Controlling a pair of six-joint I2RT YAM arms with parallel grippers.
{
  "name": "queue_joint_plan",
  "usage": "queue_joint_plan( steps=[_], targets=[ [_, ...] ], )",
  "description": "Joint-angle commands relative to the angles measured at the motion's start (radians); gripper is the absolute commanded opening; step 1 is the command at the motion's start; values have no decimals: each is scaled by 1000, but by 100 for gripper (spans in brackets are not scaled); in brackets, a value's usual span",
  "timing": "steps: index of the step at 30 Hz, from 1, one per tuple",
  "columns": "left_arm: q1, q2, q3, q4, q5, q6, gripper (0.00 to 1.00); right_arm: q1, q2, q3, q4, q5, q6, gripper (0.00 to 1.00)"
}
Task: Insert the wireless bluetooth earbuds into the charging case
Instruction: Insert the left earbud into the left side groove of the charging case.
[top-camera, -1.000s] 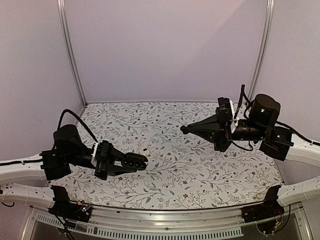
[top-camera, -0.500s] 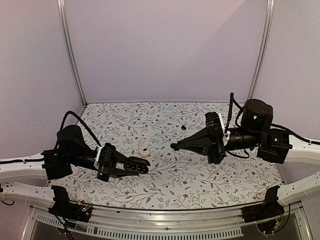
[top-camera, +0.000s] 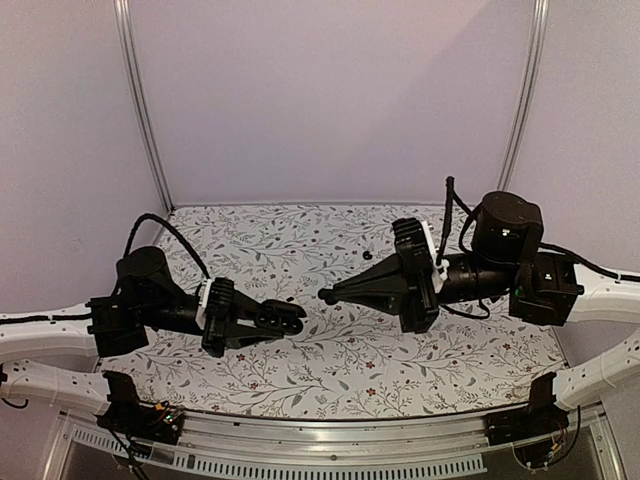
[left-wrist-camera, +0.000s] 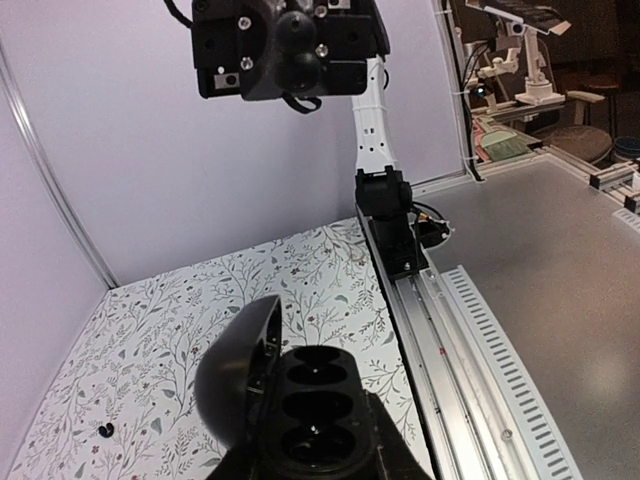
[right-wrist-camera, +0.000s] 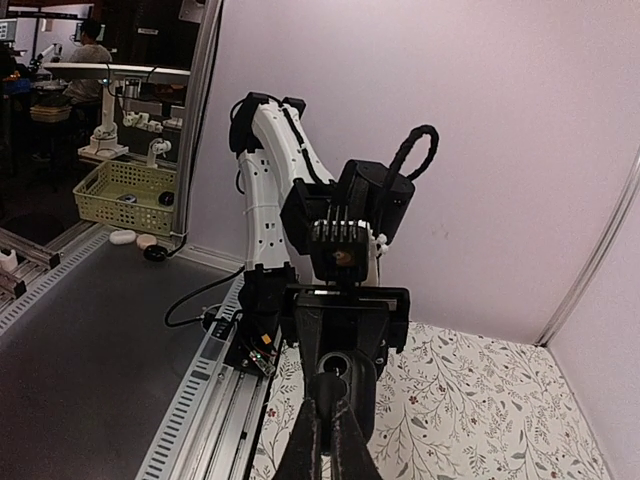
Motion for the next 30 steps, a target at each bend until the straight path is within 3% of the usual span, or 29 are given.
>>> queue_joint_plan(
  steps=[1, 11, 30],
  targets=[
    [-10, 8, 26, 38, -20, -18, 0, 63, 54, 66, -45, 122, -42, 0],
    [-13, 22, 34, 22, -17, -10, 0, 165, 202, 187, -127, 296, -115, 0],
    [-22, 21, 33, 3, -24, -6, 0, 181, 337, 301, -283, 488, -136, 0]
  ],
)
